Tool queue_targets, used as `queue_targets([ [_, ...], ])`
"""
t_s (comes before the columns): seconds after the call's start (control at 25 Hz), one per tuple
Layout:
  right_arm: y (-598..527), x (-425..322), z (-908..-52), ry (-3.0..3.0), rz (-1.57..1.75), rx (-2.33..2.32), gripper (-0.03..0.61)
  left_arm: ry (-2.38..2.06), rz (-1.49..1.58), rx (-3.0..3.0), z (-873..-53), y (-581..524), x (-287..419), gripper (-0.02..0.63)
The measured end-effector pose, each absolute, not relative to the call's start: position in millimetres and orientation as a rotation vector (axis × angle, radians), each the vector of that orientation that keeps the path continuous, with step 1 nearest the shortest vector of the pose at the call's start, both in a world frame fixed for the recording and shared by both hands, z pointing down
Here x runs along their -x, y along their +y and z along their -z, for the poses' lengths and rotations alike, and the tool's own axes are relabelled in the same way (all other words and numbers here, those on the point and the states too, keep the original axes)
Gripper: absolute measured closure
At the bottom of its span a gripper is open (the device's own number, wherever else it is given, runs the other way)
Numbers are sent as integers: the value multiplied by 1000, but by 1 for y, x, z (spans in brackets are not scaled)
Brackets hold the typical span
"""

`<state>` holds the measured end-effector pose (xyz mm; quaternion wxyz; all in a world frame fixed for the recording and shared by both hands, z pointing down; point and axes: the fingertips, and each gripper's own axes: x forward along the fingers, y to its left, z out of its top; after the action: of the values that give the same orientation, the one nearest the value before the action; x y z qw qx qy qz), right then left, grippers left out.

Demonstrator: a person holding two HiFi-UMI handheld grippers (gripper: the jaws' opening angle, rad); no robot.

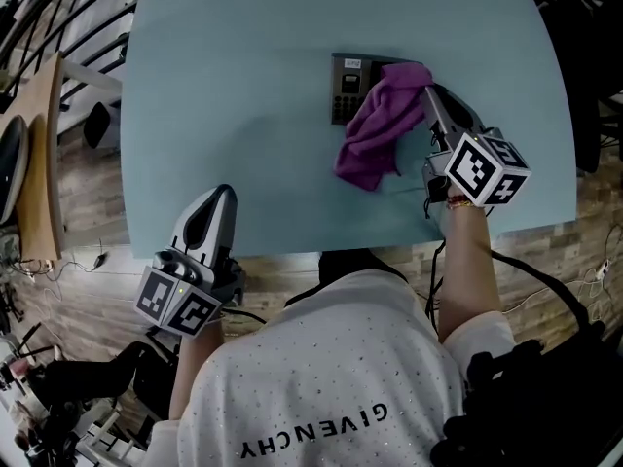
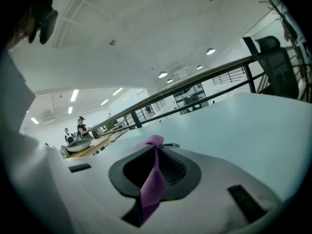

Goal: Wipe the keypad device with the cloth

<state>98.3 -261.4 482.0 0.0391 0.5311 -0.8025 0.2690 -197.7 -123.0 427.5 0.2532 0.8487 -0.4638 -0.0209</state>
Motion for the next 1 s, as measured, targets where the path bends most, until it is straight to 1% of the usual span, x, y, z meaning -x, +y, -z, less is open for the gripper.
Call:
queue_targets([
  [0.16,-263,-56,-466,-2591,-843,-1456,551,-1335,123,-2257,-416,-123,211,614],
  [0.36,-261,1,-478,-2590,-768,-1209,551,-1395,149,-2227,-406,-121,220,614],
  [0.56,-258,38,-488,-2593,-785,-1056,551,-1448,96,-2219,-406,-112,239,614],
  [0.68,-252,58,-486,-2637,-800,-930,551,-1505,123,-2176,-406,-109,254,614],
  [0.84,-245,69,-488,-2651,-816,-795,551,-1513,144,-2167,-405,-109,251,614],
  [1.0,-264,45,-504,-2530,-792,-987,551,-1499,136,-2183,-403,-112,247,614],
])
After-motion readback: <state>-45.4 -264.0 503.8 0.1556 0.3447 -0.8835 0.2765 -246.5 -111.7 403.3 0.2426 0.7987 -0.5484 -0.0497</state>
